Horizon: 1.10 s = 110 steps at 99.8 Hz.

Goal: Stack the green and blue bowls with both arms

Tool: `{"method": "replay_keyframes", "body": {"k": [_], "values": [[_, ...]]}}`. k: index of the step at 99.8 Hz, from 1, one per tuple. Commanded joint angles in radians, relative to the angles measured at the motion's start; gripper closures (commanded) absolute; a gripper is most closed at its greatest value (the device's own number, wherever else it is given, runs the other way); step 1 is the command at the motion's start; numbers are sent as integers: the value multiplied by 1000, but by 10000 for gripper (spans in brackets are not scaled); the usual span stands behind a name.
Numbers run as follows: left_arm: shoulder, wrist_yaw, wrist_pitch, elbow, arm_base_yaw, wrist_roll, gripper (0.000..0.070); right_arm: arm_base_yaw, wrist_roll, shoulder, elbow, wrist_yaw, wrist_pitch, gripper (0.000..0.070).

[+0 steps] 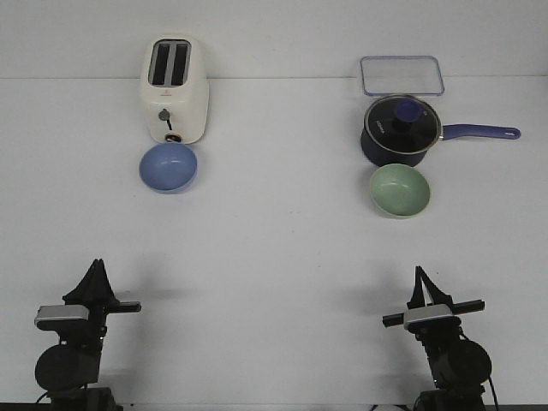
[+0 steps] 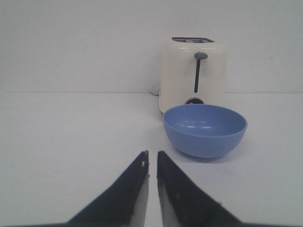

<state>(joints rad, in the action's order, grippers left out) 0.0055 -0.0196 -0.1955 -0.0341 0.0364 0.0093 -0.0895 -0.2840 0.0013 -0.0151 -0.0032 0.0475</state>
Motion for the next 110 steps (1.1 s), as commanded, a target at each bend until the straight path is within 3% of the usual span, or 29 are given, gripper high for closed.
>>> {"method": "replay_keyframes", "body": {"k": [1, 76, 86, 94, 101, 110], "values": [[-1, 4, -15, 20, 1, -2, 685, 2, -5, 0, 2, 3, -11, 700], [-1, 4, -15, 20, 1, -2, 685, 2, 16, 0, 2, -21, -16, 700], [-1, 4, -15, 20, 1, -2, 685, 2, 150, 0, 2, -52, -19, 700], [-1, 4, -15, 20, 1, -2, 685, 2, 338, 0, 2, -49, -39, 700], [-1, 4, -15, 20, 1, -2, 685, 2, 500, 0, -3, -13, -74, 700], [-1, 4, -15, 20, 1, -2, 685, 4, 604, 3, -61, 39, -39, 700]]}}
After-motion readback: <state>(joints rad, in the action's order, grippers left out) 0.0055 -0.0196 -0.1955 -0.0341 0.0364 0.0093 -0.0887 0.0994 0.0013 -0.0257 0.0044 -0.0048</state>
